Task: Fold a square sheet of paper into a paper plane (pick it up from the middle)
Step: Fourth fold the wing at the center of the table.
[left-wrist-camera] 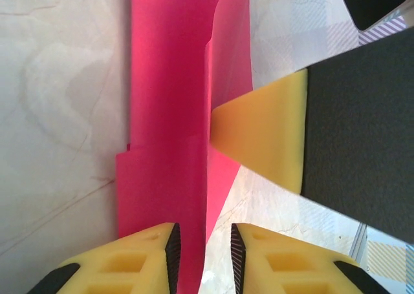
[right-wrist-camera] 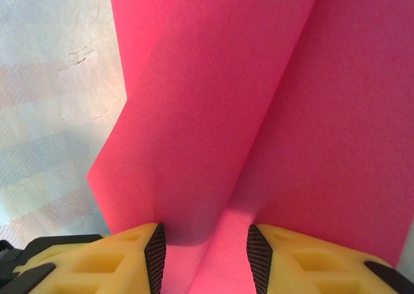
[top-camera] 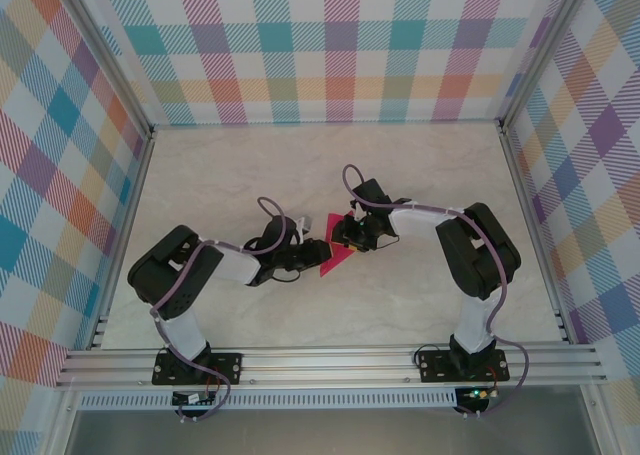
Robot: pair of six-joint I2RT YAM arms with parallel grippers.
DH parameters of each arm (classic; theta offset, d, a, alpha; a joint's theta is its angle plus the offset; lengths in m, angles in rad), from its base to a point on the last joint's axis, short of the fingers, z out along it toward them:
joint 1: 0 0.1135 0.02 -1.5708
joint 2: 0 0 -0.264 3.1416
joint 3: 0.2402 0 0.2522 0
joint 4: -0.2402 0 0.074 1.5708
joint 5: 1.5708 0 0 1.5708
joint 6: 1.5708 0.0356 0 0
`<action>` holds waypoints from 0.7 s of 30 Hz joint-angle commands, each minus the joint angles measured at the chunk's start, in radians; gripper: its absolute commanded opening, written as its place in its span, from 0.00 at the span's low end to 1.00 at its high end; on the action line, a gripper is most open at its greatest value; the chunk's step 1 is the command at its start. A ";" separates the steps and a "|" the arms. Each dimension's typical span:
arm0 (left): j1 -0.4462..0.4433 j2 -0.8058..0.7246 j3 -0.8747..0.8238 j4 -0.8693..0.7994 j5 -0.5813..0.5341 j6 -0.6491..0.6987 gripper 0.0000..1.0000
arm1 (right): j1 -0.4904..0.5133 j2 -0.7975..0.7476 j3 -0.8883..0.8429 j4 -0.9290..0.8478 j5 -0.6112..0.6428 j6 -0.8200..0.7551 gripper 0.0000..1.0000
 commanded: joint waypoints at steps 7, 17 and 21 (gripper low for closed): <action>0.014 -0.083 -0.022 -0.064 -0.047 0.054 0.34 | 0.000 0.044 -0.013 -0.061 0.065 0.011 0.43; 0.014 -0.086 -0.018 -0.053 -0.104 0.084 0.36 | 0.000 -0.087 -0.058 0.049 -0.009 0.006 0.44; 0.014 -0.086 -0.041 -0.015 -0.120 0.098 0.37 | 0.000 -0.156 -0.081 0.092 -0.012 -0.003 0.44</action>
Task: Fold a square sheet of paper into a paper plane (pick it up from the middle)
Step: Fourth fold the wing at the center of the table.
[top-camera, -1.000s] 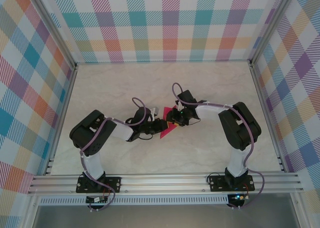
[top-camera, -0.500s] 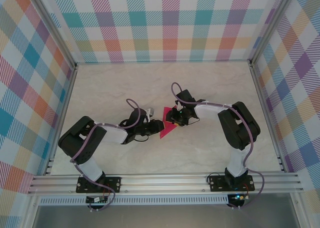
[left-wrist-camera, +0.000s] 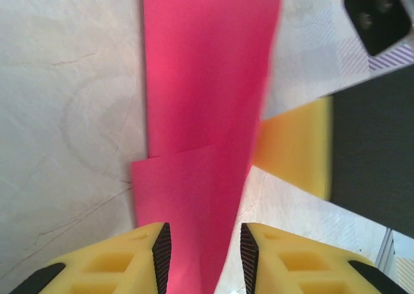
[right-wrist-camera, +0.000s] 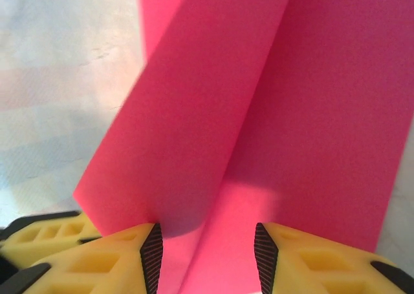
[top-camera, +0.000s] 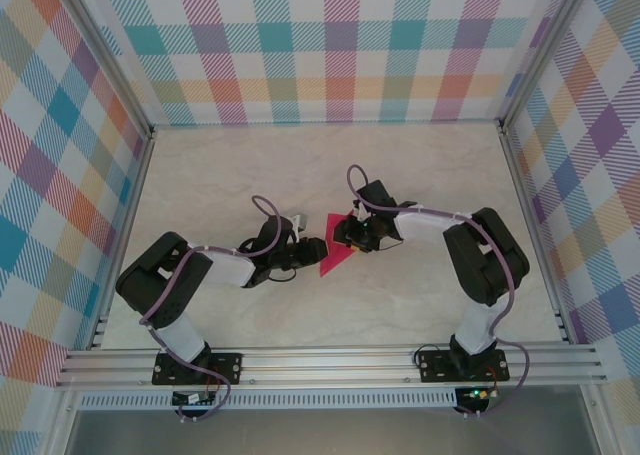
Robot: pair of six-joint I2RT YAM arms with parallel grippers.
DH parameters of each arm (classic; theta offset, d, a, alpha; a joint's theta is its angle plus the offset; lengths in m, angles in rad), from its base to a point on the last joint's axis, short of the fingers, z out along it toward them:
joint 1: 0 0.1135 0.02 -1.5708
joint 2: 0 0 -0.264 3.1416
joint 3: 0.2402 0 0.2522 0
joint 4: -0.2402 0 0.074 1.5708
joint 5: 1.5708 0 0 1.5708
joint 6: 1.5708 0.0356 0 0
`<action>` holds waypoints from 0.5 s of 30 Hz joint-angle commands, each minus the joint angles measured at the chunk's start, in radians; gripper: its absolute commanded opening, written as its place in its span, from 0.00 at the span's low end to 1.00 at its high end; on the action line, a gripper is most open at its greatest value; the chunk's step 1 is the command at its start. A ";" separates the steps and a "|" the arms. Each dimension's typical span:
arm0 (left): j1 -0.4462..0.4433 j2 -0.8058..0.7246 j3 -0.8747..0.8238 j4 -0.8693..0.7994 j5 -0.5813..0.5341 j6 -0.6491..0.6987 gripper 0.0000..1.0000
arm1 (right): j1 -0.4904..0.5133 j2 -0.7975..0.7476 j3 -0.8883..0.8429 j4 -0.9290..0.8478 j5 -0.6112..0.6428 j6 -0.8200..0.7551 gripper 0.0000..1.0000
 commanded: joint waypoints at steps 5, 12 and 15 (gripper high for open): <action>0.007 -0.013 -0.067 0.170 -0.023 0.090 0.38 | -0.002 -0.091 -0.039 0.074 0.014 -0.004 0.42; -0.034 -0.054 -0.088 0.187 -0.059 0.190 0.47 | -0.001 -0.056 -0.039 0.118 -0.013 0.018 0.43; -0.071 -0.082 -0.086 0.145 -0.134 0.239 0.47 | -0.002 -0.061 -0.039 0.116 -0.009 0.019 0.43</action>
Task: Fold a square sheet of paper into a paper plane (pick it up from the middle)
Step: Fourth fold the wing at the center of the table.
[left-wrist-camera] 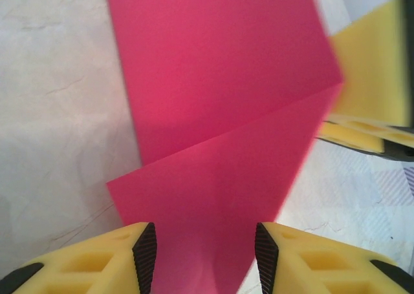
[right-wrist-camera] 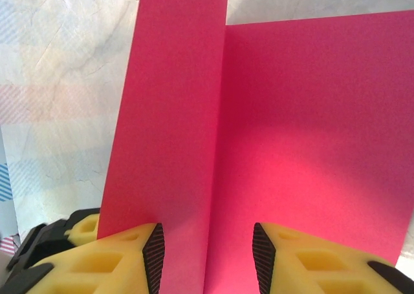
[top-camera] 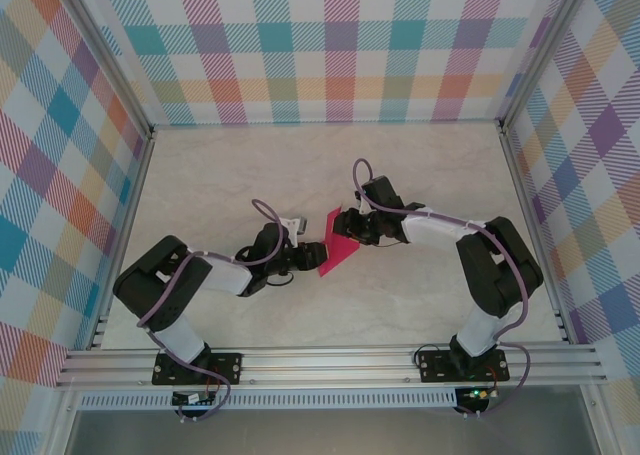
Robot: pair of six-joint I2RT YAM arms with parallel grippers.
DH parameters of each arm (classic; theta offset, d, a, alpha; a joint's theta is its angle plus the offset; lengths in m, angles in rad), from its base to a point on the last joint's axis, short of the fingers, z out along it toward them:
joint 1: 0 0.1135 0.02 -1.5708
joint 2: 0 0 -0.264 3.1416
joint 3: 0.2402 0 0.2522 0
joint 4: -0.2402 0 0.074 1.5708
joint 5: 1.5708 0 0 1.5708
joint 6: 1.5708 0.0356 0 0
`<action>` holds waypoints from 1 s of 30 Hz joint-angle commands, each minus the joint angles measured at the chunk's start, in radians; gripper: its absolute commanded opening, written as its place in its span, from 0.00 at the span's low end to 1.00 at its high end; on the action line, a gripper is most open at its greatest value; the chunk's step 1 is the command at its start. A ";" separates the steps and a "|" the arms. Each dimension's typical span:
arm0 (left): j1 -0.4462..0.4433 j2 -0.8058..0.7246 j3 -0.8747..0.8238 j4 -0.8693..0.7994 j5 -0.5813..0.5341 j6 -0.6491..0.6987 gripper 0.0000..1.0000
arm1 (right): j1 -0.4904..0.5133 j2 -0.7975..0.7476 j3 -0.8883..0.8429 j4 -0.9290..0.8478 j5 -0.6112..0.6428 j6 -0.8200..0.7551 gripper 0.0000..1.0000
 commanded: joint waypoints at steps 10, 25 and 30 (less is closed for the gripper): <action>-0.093 -0.024 0.064 -0.080 -0.198 0.130 0.44 | -0.001 0.010 -0.006 0.021 -0.013 0.022 0.43; -0.120 0.072 0.120 -0.100 -0.251 0.139 0.33 | -0.005 0.004 -0.012 0.018 -0.005 0.033 0.43; -0.124 0.086 0.122 -0.088 -0.247 0.142 0.25 | -0.006 0.005 -0.013 0.016 -0.006 0.033 0.43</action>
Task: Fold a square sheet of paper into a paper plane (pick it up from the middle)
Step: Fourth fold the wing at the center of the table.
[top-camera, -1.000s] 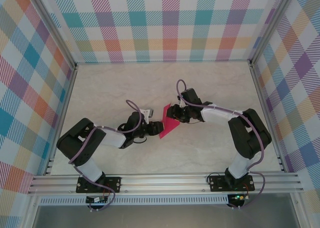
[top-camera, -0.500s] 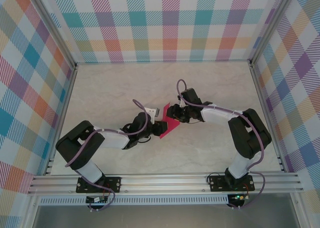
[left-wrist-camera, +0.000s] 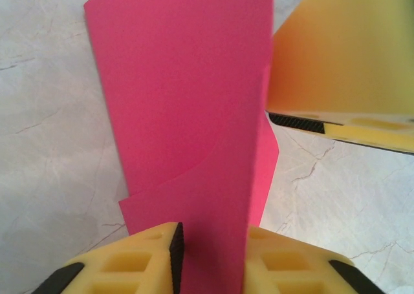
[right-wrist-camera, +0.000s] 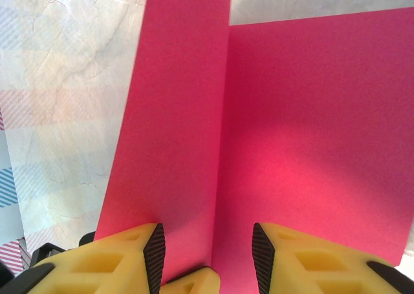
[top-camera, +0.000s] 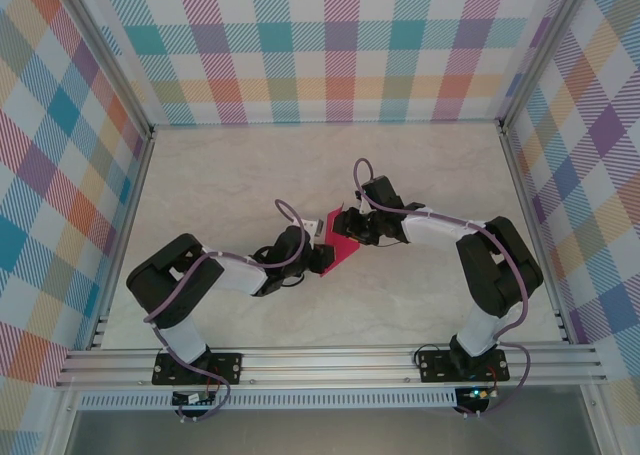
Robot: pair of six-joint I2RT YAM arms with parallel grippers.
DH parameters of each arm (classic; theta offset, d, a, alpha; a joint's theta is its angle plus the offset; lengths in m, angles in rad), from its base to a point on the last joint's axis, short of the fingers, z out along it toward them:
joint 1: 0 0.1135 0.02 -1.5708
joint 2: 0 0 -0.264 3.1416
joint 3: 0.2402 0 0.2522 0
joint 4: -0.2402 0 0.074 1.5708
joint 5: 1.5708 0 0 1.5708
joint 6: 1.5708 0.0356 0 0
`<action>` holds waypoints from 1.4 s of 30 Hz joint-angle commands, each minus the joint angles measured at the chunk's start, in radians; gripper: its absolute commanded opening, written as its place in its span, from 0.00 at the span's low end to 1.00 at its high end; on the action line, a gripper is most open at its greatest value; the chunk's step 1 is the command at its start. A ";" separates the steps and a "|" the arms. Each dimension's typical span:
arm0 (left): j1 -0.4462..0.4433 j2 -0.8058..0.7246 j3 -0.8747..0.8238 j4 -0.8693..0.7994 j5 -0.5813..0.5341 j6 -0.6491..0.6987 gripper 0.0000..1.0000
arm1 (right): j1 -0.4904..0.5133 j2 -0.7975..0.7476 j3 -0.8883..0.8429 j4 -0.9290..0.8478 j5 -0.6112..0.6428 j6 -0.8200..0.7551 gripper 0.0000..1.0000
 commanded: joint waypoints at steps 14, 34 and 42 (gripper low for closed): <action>-0.004 0.038 0.025 0.025 0.055 -0.052 0.11 | -0.021 -0.004 -0.061 0.043 -0.040 -0.005 0.42; 0.047 0.109 0.027 0.095 0.191 -0.165 0.13 | -0.023 0.118 0.029 0.019 -0.101 -0.080 0.43; 0.062 0.096 0.015 0.120 0.218 -0.201 0.22 | -0.023 0.148 0.035 -0.020 -0.031 -0.041 0.43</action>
